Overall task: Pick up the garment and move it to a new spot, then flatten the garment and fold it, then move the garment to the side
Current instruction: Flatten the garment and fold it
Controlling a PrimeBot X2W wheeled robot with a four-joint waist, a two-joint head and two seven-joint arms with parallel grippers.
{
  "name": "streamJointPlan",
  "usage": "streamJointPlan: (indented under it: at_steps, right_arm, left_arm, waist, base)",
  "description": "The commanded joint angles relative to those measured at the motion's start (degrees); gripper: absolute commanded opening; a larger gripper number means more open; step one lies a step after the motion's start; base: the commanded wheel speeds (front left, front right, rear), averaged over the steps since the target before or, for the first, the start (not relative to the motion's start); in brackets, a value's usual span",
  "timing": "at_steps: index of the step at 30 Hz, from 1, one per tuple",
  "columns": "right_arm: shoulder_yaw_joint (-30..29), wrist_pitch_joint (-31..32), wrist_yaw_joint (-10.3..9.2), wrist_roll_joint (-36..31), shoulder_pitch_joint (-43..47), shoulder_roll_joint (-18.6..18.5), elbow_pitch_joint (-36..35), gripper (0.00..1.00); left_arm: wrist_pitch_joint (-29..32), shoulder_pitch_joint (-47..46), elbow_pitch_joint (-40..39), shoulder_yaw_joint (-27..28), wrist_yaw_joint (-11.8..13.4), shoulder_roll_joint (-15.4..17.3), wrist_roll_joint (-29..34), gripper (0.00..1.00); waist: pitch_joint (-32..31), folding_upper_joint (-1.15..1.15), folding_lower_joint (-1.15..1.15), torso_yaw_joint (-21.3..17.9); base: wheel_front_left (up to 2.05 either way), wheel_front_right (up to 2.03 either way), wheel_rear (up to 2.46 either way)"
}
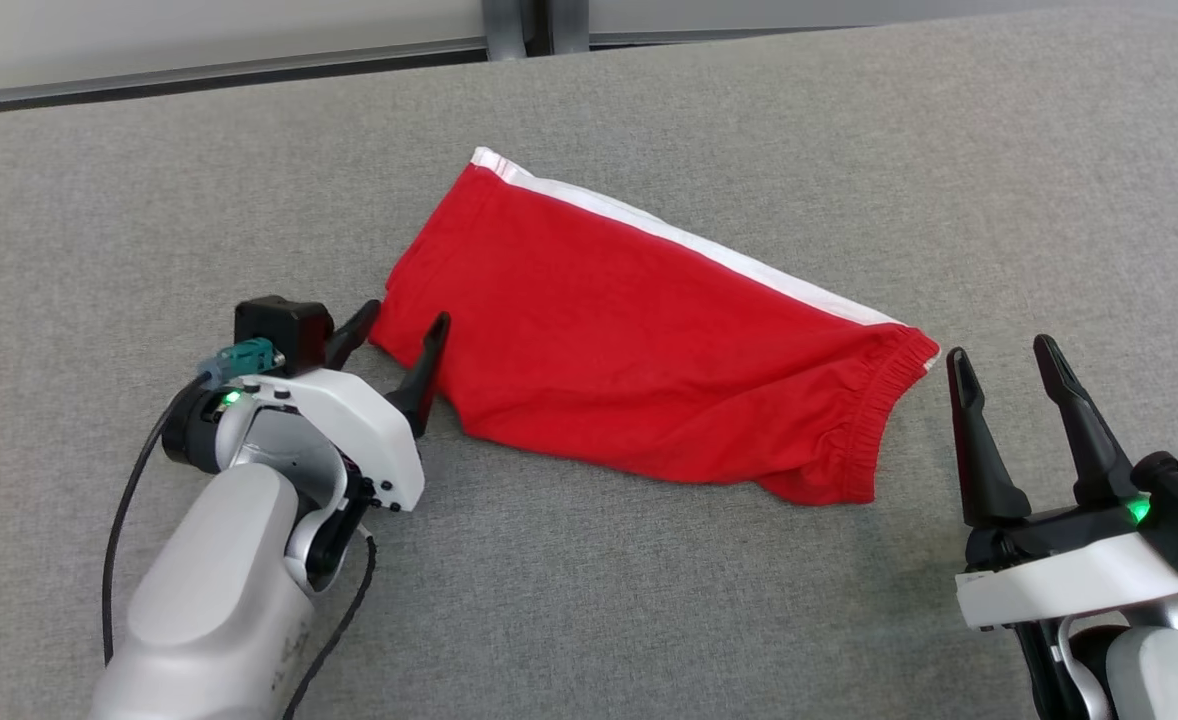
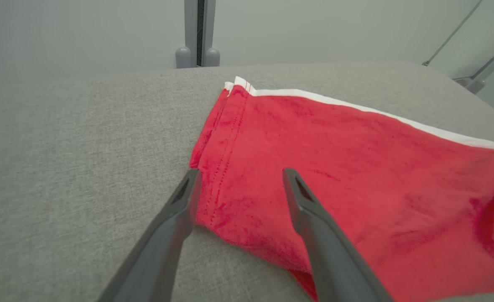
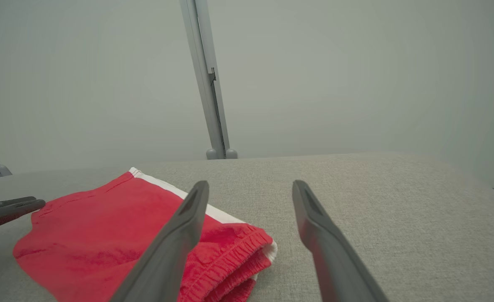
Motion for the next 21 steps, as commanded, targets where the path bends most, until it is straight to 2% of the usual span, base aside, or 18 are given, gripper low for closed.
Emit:
streamJointPlan:
  at_steps: [1, 5, 10, 11, 12, 17, 21]
  right_arm:
    - [0.02, -0.38, -0.01, 0.19, -0.67, -0.13, 0.19, 1.0]
    - [0.32, -0.85, 0.0, 0.42, -1.3, 0.02, 0.53, 1.0]
    - [0.23, -1.28, 0.0, 1.34, -1.85, 0.19, 1.17, 1.0]
    - [0.14, -1.4, 0.0, 1.78, -1.93, 0.35, 1.26, 1.0]
    - [0.13, -1.5, 0.0, 1.96, -1.91, 0.52, 1.31, 1.0]
    - [0.08, -1.88, 0.0, 2.17, -1.68, 1.06, 1.64, 1.0]
    - [-0.45, -1.59, 0.0, 1.8, -1.01, 1.04, 1.68, 1.0]
  left_arm:
    - [0.03, -1.47, 1.53, 0.13, -0.4, 0.37, -0.42, 1.0]
    - [2.37, -6.57, 10.94, -0.72, -1.27, 0.42, -0.99, 1.0]
    - [6.17, -10.43, 18.53, -3.05, -1.97, -0.48, -1.62, 1.0]
    - [6.59, -10.85, 19.29, -3.74, -2.15, -0.67, -1.64, 0.29]
    - [6.3, -11.35, 19.72, -4.05, -2.28, -0.88, -2.0, 0.0]
    - [4.3, -13.02, 21.21, -6.18, -2.31, -0.05, -0.64, 0.0]
    - [1.29, -12.5, 21.23, -6.05, -1.32, -0.36, -0.39, 0.0]
  waist:
    - [0.8, 0.0, 0.0, -0.79]
    - [1.84, 0.0, 0.0, -1.69]
    - [2.52, 0.0, 0.0, -2.32]
    - [2.53, 0.0, 0.0, -2.41]
    - [2.55, 0.0, 0.0, -2.5]
    - [2.3, 0.0, 0.0, -2.65]
    - [1.71, 0.0, 0.0, -1.95]
  base:
    - [0.0, 0.0, 0.0]
    - [0.0, 0.0, 0.0]
    - [0.0, 0.0, 0.0]
    - [0.0, 0.0, 0.0]
    - [0.0, 0.0, 0.0]
    - [0.0, 0.0, 0.0]
    - [0.0, 0.0, 0.0]
